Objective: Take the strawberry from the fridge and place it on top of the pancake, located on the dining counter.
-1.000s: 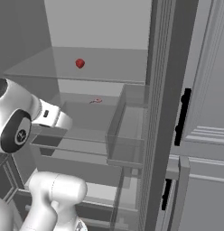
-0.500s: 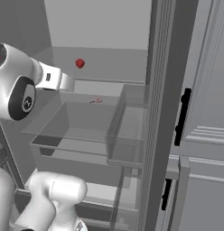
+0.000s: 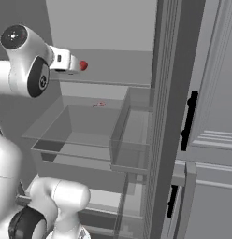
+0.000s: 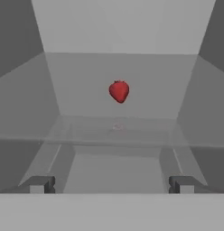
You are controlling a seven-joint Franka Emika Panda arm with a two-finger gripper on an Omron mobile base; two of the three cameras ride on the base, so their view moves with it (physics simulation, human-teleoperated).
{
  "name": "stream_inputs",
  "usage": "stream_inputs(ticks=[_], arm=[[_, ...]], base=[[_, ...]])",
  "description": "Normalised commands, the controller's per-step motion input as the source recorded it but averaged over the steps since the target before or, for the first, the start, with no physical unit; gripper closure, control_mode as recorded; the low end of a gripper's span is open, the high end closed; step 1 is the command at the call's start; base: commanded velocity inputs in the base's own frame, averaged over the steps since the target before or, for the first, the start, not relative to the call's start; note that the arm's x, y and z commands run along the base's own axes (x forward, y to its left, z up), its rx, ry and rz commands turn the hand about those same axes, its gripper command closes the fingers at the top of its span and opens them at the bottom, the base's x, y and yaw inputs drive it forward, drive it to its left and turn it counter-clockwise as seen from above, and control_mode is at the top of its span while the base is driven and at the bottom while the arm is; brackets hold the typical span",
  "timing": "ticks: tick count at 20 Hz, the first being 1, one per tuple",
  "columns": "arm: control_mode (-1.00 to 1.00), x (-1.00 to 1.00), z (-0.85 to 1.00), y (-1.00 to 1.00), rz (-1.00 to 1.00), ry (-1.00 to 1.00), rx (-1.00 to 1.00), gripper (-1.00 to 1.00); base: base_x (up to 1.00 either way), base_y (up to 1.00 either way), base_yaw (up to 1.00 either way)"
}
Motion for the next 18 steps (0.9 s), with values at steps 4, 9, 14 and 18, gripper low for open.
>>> stream_inputs(ticks=[4,9,14,18], arm=[[-1.00,0.79,-0.21,0.00,0.00,0.06,-0.04,-1.00],[-1.00,0.76,-0.25,0.00,0.00,0.01,0.00,-1.00],[-1.00,0.62,-0.19,0.00,0.01,0.00,0.00,-1.00],[-1.00,0.60,-0.08,-0.04,0.00,0.00,0.00,-1.00]], base=[[0.00,0.00,0.00],[0.00,0.00,0.00],[0.00,0.00,0.00],[0.00,0.00,0.00]])
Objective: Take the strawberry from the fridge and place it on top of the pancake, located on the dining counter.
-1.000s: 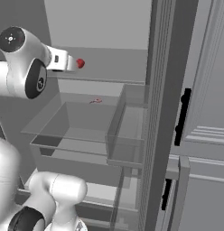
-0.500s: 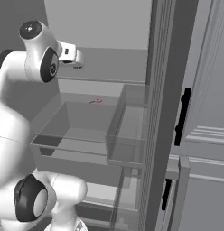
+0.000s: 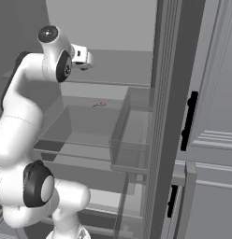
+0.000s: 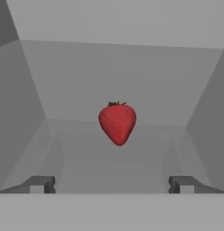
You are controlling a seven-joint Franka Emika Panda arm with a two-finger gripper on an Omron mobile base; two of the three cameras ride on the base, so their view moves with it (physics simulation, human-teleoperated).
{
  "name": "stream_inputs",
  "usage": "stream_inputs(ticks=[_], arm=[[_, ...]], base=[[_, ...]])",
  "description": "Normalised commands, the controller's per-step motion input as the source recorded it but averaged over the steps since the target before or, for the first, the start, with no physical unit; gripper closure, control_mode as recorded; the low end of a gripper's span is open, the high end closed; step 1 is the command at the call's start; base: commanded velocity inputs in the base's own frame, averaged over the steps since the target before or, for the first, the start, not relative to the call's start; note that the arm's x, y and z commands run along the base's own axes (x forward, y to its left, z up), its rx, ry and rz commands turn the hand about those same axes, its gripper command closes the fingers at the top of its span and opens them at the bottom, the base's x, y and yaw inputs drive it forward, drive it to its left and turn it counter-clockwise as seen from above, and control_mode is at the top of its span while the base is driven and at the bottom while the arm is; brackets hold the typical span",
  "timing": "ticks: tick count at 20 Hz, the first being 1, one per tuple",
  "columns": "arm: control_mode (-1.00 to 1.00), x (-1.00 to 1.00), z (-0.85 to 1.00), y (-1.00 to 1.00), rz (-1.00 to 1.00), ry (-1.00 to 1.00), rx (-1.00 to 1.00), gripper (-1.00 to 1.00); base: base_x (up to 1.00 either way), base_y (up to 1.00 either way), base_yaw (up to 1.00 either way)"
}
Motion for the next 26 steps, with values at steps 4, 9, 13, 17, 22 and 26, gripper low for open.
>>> stream_inputs(ticks=[4,9,13,17,22,26], arm=[[-1.00,0.57,-0.12,-0.04,0.00,0.00,0.00,-1.00],[-1.00,0.60,-0.08,0.00,0.00,0.03,0.00,-1.00],[-1.00,0.55,-0.04,0.00,0.00,0.05,0.00,-1.00],[-1.00,0.05,-0.12,0.00,0.00,0.00,0.00,-1.00],[-1.00,0.00,-0.24,0.02,0.00,0.01,-0.03,1.00],[-1.00,0.00,-0.18,0.02,0.00,0.00,-0.01,1.00]], base=[[0.00,0.00,0.00],[0.00,0.00,0.00],[0.00,0.00,0.00],[0.00,0.00,0.00],[0.00,0.00,0.00],[0.00,0.00,0.00]])
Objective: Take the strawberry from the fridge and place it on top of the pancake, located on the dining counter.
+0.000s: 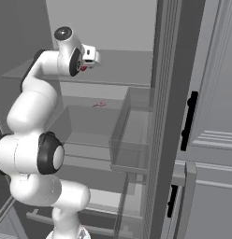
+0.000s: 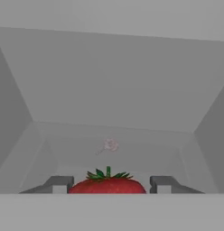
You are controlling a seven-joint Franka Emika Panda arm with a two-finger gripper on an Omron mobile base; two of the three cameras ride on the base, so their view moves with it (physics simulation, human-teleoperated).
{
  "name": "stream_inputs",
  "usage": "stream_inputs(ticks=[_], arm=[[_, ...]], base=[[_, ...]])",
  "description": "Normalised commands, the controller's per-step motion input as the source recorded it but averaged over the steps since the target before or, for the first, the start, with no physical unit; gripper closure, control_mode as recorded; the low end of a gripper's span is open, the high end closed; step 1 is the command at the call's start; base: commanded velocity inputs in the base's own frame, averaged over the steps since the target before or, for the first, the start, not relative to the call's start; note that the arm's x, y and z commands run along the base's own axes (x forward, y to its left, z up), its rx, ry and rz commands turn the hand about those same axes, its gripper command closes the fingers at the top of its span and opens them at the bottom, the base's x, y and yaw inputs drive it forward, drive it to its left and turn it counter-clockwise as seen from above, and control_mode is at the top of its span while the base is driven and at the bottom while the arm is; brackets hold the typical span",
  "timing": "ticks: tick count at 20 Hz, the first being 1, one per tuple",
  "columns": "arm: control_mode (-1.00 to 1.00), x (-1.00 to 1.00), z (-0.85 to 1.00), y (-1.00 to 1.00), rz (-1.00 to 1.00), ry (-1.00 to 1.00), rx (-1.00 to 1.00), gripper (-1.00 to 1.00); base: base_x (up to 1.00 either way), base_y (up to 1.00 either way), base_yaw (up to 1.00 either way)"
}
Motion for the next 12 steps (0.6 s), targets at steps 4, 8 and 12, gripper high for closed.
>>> stream_inputs(ticks=[4,8,12], arm=[[-1.00,-0.18,0.03,0.02,0.01,-0.05,0.00,1.00],[-1.00,-0.96,0.17,-0.06,0.02,-0.09,0.01,1.00],[-1.00,-1.00,0.18,-0.03,0.00,0.00,0.04,1.00]], base=[[0.00,0.00,0.00],[0.00,0.00,0.00],[0.00,0.00,0.00]])
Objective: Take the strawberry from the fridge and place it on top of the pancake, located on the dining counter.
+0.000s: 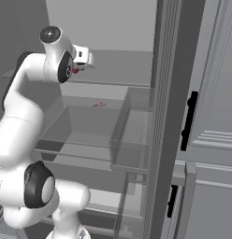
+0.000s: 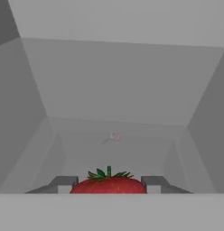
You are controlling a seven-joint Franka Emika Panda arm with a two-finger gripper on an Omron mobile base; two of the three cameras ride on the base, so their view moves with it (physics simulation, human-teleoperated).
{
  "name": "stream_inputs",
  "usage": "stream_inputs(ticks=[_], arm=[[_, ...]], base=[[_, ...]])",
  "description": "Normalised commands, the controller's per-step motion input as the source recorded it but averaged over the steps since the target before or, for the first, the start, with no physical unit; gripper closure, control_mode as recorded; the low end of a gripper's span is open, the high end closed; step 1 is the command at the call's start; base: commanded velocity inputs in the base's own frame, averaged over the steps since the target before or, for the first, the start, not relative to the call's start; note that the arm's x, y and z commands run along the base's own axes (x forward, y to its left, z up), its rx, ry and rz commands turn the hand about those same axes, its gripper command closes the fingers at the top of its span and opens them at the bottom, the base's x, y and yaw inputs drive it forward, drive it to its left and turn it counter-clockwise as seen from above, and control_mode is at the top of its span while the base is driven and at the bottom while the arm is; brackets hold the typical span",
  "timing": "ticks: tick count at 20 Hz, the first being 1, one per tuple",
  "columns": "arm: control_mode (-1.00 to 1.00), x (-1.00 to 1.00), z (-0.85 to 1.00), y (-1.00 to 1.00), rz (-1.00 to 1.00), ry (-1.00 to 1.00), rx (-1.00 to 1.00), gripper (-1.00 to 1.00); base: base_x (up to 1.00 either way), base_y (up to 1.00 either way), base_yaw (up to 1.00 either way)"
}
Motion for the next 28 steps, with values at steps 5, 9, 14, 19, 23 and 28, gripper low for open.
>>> stream_inputs(ticks=[5,9,14,19,23,28], arm=[[-1.00,-1.00,0.25,-0.01,0.00,0.00,0.03,1.00],[-1.00,-1.00,0.23,-0.06,0.00,0.00,0.05,1.00],[-1.00,-0.98,-0.01,-0.06,0.00,0.00,0.01,1.00],[-1.00,-0.33,-0.43,0.00,0.00,0.02,-0.01,1.00],[-1.00,-0.02,-0.48,0.02,0.00,0.04,-0.01,1.00],[1.00,-0.07,-0.12,0.01,0.00,0.00,-0.01,1.00]], base=[[0.00,0.00,0.00],[0.00,0.00,0.00],[0.00,0.00,0.00],[0.00,0.00,0.00],[0.00,0.00,0.00],[-0.78,0.00,0.00]])
